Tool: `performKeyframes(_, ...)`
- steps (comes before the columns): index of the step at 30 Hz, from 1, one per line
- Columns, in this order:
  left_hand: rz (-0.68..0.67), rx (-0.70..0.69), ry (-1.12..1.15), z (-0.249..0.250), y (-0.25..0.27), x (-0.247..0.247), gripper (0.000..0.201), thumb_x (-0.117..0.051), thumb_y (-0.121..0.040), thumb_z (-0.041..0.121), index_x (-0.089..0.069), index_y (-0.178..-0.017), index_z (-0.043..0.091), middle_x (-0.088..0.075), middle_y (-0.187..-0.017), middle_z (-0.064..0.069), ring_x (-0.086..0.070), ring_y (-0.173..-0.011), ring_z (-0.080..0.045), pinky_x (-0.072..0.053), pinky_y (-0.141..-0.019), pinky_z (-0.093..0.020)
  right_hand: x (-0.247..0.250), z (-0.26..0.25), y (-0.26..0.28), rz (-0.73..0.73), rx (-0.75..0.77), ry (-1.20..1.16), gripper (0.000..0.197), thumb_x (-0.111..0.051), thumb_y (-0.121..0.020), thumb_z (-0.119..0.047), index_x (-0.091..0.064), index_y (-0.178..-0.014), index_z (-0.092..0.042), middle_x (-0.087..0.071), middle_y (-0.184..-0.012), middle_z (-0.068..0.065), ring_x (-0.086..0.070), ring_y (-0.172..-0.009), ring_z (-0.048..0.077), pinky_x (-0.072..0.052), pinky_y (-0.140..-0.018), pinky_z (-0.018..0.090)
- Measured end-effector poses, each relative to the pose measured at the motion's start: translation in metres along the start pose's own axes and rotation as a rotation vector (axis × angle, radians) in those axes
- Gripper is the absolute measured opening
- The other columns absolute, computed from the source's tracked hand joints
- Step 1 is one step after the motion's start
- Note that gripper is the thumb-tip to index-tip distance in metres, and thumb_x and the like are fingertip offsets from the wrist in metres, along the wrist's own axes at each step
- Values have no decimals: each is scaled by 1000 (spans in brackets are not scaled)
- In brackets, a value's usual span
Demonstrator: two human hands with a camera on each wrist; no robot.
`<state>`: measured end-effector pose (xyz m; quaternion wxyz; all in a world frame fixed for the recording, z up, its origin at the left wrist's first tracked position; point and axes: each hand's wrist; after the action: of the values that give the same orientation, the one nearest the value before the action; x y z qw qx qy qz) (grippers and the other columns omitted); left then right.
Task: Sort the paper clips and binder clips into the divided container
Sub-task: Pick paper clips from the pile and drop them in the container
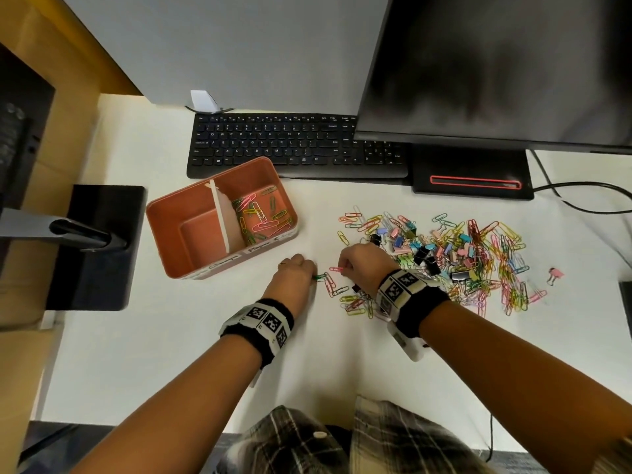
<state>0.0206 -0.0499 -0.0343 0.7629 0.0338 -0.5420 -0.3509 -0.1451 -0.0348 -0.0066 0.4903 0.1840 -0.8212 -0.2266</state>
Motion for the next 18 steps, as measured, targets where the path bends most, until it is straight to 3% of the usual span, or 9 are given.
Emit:
performKeyframes(3, -19, 21, -44, 7, 4, 4, 26, -37, -92, 5, -51, -114, 7, -48, -118, -13, -44, -111, -31, -38, -96, -38, 7, -2, 6, 37, 20, -31, 17, -54, -90, -20, -65, -99, -9, -66, -99, 8, -55, -87, 18, -42, -76, 28)
performKeyframes(6, 38, -3, 90, 8, 15, 20, 24, -41, -90, 7, -55, -110, 5, -53, -113, -14, -48, -107, -32, -40, -95, -38, 25, -12, 14, 144, 75, -79, 18, -55, -90, -20, -66, -99, -10, -65, -93, 6, -49, -79, 13, -41, -73, 26)
performKeyframes(9, 249, -47, 210, 5, 31, 56, 11, -51, -89, 7, -58, -96, 6, -56, -99, -10, -52, -91, -25, -38, -79, -27, 52, -37, 17, 294, 166, -145, 15, -59, -88, -22, -69, -94, -13, -61, -83, -1, -51, -75, 12, -48, -75, 29)
performKeyframes(12, 455, 39, 250, -6, 41, 107, 5, -59, -86, 12, -59, -90, 9, -54, -88, -1, -48, -80, -16, -34, -72, -24, 73, -77, 6, 372, 246, -200, 11, -61, -87, -24, -69, -90, -17, -60, -82, -4, -53, -74, 10, -45, -73, 23)
performKeyframes(14, 494, 130, 281, -18, 35, 132, 9, -65, -83, 17, -60, -89, 13, -61, -88, -2, -53, -80, -16, -40, -76, -26, 80, -101, -10, 405, 286, -225, 8, -64, -85, -21, -69, -89, -17, -60, -81, -6, -54, -73, 9, -46, -72, 22)
performKeyframes(16, 483, 185, 297, -26, 31, 145, 20, -70, -79, 20, -62, -97, 14, -65, -96, -5, -58, -83, -17, -46, -82, -27, 81, -120, -22, 401, 299, -264, 10, -67, -82, -20, -68, -89, -14, -64, -82, -2, -57, -75, 12, -52, -78, 29)
performKeyframes(18, 477, 175, 244, -24, 35, 146, 36, -73, -76, 21, -61, -109, 13, -62, -107, -6, -59, -93, -18, -48, -90, -31, 78, -121, -27, 376, 270, -296, 22, -70, -80, -20, -65, -99, -12, -66, -96, 4, -60, -83, 14, -53, -85, 34)
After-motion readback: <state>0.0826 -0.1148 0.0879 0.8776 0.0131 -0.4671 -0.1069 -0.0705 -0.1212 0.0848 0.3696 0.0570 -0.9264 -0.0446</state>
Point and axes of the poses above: each hand's wrist, its own y-axis away from the middle knuckle, its own x-axis out of the back of the hand, z = x × y
